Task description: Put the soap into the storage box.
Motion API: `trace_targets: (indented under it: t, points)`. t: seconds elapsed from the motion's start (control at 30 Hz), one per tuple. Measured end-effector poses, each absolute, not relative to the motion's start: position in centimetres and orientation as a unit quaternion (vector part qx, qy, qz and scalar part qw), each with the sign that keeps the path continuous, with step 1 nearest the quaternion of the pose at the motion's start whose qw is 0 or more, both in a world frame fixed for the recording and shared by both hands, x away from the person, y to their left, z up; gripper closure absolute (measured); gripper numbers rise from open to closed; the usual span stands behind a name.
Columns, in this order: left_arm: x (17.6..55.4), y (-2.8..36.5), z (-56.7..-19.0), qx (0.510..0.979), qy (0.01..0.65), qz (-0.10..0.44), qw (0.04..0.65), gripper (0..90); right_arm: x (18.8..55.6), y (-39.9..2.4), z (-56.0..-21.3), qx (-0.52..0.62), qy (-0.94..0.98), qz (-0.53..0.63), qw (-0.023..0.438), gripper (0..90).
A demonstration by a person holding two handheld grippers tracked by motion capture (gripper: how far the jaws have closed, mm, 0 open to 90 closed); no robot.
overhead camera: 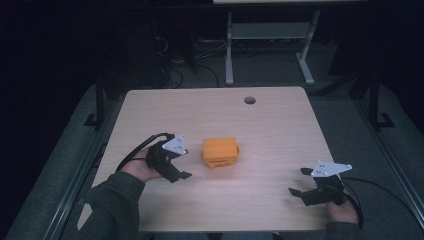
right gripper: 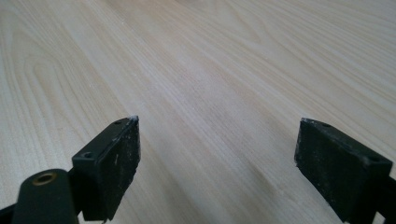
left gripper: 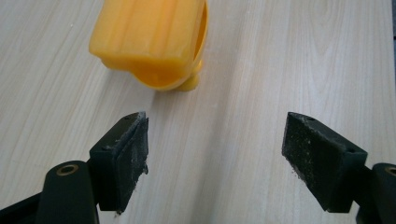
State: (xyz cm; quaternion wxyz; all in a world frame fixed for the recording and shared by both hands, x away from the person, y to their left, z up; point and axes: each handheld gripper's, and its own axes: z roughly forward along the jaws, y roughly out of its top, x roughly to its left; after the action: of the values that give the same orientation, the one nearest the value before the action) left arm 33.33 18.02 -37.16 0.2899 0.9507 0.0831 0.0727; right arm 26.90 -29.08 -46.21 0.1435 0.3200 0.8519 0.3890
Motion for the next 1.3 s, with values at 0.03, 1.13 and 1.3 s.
trace_targets:
  t: [0.03,1.13,1.3]
  points:
    - [33.3,18.0,-37.2,0.951,0.083,0.073,0.29,21.9,26.9,-29.1,-46.2,0.32,0.852,0.389,0.144,13.7]
    - [29.0,21.8,-42.1,0.948,0.109,0.082,0.288,21.0,26.8,-29.0,-46.6,0.329,0.855,0.376,0.141,13.7]
    - [27.4,23.0,-43.1,0.945,0.122,0.1,0.287,22.2,26.7,-29.2,-46.6,0.332,0.853,0.378,0.141,13.7]
